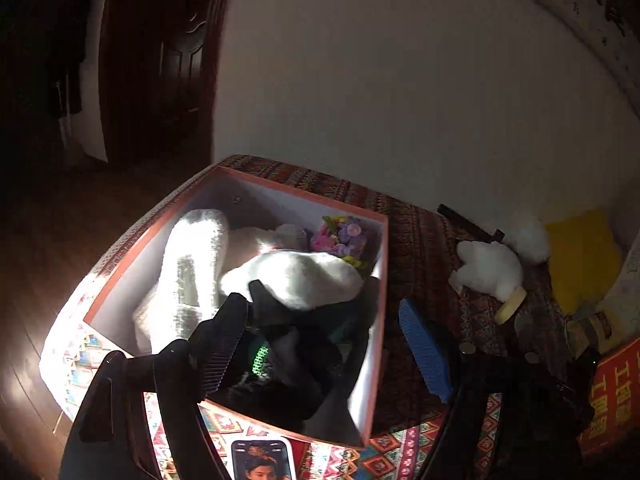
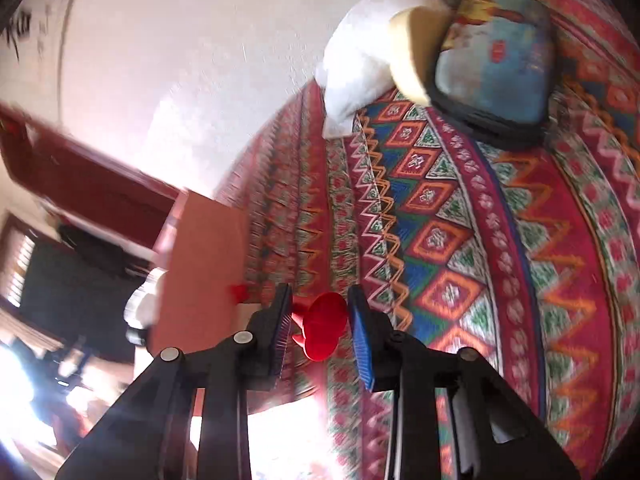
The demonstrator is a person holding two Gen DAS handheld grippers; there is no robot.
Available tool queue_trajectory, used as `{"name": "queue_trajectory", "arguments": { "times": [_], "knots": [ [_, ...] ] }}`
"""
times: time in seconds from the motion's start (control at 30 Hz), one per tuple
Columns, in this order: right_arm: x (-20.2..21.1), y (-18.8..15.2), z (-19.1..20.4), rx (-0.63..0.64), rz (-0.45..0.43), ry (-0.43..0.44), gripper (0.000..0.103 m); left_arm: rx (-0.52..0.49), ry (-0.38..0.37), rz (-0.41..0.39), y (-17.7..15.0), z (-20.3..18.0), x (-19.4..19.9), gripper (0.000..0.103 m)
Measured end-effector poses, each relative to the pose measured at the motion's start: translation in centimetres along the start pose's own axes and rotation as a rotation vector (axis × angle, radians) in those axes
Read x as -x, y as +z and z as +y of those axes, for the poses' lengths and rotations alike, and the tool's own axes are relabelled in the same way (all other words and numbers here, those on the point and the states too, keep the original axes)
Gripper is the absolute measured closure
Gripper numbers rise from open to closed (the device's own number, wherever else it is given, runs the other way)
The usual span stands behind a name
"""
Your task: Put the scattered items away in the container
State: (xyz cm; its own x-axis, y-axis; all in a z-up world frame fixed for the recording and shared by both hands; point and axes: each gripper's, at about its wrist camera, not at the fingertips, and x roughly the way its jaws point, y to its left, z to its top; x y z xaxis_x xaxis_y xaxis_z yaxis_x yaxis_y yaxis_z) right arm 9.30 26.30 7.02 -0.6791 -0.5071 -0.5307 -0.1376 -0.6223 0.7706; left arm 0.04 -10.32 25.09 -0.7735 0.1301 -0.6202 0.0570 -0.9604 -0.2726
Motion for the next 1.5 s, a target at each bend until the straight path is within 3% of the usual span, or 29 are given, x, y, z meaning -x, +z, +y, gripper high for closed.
{"name": "queue_trajectory", "arguments": {
  "times": [0.03,0.07,0.13,0.2,0.33,0.43,0.53,0.7,0.8,0.87,0.93,1.1,1.3,1.37,1.43,1.5],
  "knots": [
    [1.5,0.2,-0.2,-0.008,-0.033,0.019,0.076,-0.021,-0.004,-0.014,-1.0,-2.9,-0.5,0.016],
    [2.9,0.5,-0.3,-0.003,-0.069,0.025,0.076,-0.061,0.042,-0.031,-2.2,-5.8,-1.5,0.016],
    [4.9,1.4,-0.8,0.008,-0.133,0.02,0.076,-0.165,0.201,-0.068,-4.4,-10.9,-4.8,0.016],
    [6.2,2.1,-1.7,-0.007,-0.165,0.013,0.076,-0.218,0.349,-0.031,-6.2,-13.6,-9.9,0.016],
    [8.1,3.6,-4.9,-0.094,-0.184,0.055,0.076,-0.157,0.481,0.194,-8.1,-12.9,-19.9,0.016],
    [8.7,4.7,-5.4,-0.122,-0.207,0.07,0.076,-0.143,0.585,0.246,-8.2,-11.3,-24.3,0.017],
    [9.4,5.7,-5.5,-0.126,-0.218,0.095,0.076,-0.215,0.621,0.27,-8.2,-11.8,-27.4,0.021],
    [8.7,6.1,-5.0,-0.125,-0.203,0.12,0.076,-0.101,0.6,0.359,-6.8,-11.1,-30.0,0.02],
    [8.8,6.0,-4.9,-0.129,-0.208,0.128,0.076,-0.032,0.447,0.427,-6.5,-11.3,-29.4,0.02],
    [9.1,6.1,-4.9,-0.132,-0.219,0.135,0.076,-0.084,0.323,0.453,-7.2,-13.6,-28.1,0.021],
    [9.1,6.3,-4.9,-0.137,-0.228,0.14,0.076,-0.147,0.253,0.429,-8.1,-16.0,-25.9,0.024],
    [9.0,5.9,-5.1,-0.155,-0.225,0.143,0.076,-0.231,0.342,0.299,-8.4,-19.6,-22.6,0.024],
    [9.1,6.1,-5.4,-0.158,-0.232,0.145,0.076,-0.393,0.401,0.367,-8.8,-19.5,-25.1,0.024],
    [8.9,6.0,-5.3,-0.161,-0.225,0.147,0.076,-0.346,0.394,0.402,-8.9,-17.9,-26.6,0.024],
    [8.6,6.0,-5.2,-0.158,-0.214,0.151,0.076,-0.254,0.327,0.444,-9.0,-16.1,-27.7,0.023],
    [8.4,6.0,-5.0,-0.149,-0.21,0.151,0.076,-0.222,0.26,0.435,-8.7,-15.6,-27.9,0.028]
  ]
}}
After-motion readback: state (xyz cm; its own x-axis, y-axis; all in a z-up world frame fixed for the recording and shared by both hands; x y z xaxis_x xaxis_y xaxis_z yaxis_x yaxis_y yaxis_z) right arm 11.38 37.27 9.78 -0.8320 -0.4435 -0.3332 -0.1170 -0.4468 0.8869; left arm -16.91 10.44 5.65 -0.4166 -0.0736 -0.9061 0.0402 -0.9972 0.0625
